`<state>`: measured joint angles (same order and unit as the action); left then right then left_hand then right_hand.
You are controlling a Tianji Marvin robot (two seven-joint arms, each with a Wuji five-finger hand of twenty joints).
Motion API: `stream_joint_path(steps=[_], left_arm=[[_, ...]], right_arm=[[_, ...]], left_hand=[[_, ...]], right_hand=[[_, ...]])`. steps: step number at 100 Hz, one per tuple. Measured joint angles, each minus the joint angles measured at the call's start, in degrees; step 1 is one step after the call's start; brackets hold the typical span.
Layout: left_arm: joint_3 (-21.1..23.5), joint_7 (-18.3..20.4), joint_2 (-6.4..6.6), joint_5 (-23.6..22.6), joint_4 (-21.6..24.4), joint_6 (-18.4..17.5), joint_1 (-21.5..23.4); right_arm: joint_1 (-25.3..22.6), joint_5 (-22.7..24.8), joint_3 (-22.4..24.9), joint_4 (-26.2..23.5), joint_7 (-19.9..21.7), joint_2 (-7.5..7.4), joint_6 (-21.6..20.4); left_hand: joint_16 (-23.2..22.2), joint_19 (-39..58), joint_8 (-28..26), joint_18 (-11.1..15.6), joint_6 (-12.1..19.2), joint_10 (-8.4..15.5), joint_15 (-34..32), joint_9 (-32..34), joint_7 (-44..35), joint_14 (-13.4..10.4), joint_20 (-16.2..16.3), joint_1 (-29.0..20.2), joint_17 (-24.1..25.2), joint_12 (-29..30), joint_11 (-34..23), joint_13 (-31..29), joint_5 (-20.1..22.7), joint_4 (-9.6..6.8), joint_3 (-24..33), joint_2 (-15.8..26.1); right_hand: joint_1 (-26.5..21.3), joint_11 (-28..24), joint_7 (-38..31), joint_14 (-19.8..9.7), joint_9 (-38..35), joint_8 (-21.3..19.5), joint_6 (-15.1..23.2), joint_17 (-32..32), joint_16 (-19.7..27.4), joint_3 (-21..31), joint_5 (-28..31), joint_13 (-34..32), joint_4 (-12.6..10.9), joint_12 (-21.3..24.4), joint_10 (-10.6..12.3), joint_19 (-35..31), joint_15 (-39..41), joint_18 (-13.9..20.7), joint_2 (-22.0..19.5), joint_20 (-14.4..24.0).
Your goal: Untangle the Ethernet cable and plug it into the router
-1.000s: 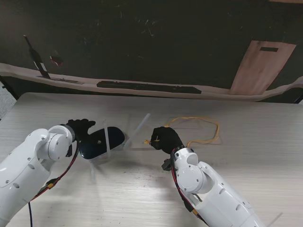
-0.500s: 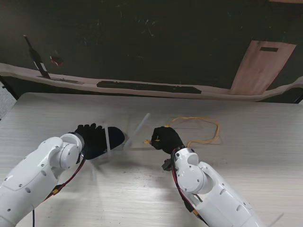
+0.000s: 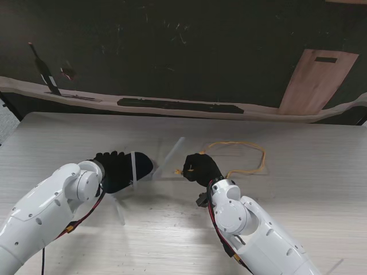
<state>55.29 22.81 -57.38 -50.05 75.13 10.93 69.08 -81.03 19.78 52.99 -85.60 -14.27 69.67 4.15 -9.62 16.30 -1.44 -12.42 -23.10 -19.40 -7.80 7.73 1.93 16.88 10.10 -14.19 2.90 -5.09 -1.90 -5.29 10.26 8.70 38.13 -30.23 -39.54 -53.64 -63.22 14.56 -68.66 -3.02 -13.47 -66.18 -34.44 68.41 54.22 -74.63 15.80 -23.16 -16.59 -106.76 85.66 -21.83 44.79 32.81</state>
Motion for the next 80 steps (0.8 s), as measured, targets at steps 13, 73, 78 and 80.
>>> stream_joint_path(steps=[13,73,78,80], left_arm=[[1.6,-1.95,-0.57,-0.63,-0.02,0.22,1.29],[11.26,-3.19,-1.11,-4.82,8.24,-5.31,9.38],[11.4,-0.93,-0.94,-4.68,8.64,-5.93,9.37],[11.41,0.09,-0.84,-4.61,8.77,-6.16,9.34]], right_arm=[[0.0,0.01,0.02,0.0,0.02,0.0,0.04],[0.05,-0.06,-0.04,0.0,0.07,0.0,-0.02],[0.05,-0.06,-0.04,0.0,0.07,0.0,-0.02],[0.05,-0.06,-0.04,0.0,0.06,0.0,-0.02]], left_hand=[[0.0,0.0,-0.29,0.06,1.15,0.01,-0.31,0.0,-0.69,0.0,0.0,-1.26,-0.05,0.0,-0.11,0.0,0.05,0.31,-6.31,2.22],[0.0,0.0,-1.02,0.07,1.16,0.03,-1.33,0.0,-2.27,0.0,0.0,-7.53,-0.08,-0.45,-1.43,0.0,1.8,-0.77,-2.68,2.37],[0.0,0.0,-1.04,0.07,1.16,0.04,-1.33,0.0,-2.27,0.0,0.0,-7.48,-0.08,-0.45,-1.43,0.0,1.8,-0.77,-0.56,1.11],[0.0,0.0,-1.04,0.07,1.16,0.06,-1.33,0.0,-2.27,0.0,0.0,-7.48,-0.08,-0.45,-1.41,0.0,1.8,-0.77,-0.3,0.55]], right_hand=[[0.0,-0.01,0.0,0.0,0.0,0.0,0.0,0.0,0.0,0.0,0.0,0.0,0.0,0.0,0.0,-0.01,0.0,0.0,0.0,0.0],[0.0,-0.04,0.0,0.0,0.0,0.0,-0.02,0.0,0.0,-0.01,0.0,0.0,0.0,0.0,0.0,-0.01,0.0,0.0,-0.01,0.0],[0.0,-0.04,0.0,0.0,0.0,0.0,-0.02,0.0,0.0,-0.01,0.0,0.0,0.0,0.0,0.0,-0.01,0.0,0.0,-0.01,0.0],[0.0,-0.03,0.0,0.0,0.0,0.0,-0.02,0.0,0.0,-0.01,0.0,0.0,0.0,0.0,0.0,-0.01,0.0,0.0,-0.01,0.0]])
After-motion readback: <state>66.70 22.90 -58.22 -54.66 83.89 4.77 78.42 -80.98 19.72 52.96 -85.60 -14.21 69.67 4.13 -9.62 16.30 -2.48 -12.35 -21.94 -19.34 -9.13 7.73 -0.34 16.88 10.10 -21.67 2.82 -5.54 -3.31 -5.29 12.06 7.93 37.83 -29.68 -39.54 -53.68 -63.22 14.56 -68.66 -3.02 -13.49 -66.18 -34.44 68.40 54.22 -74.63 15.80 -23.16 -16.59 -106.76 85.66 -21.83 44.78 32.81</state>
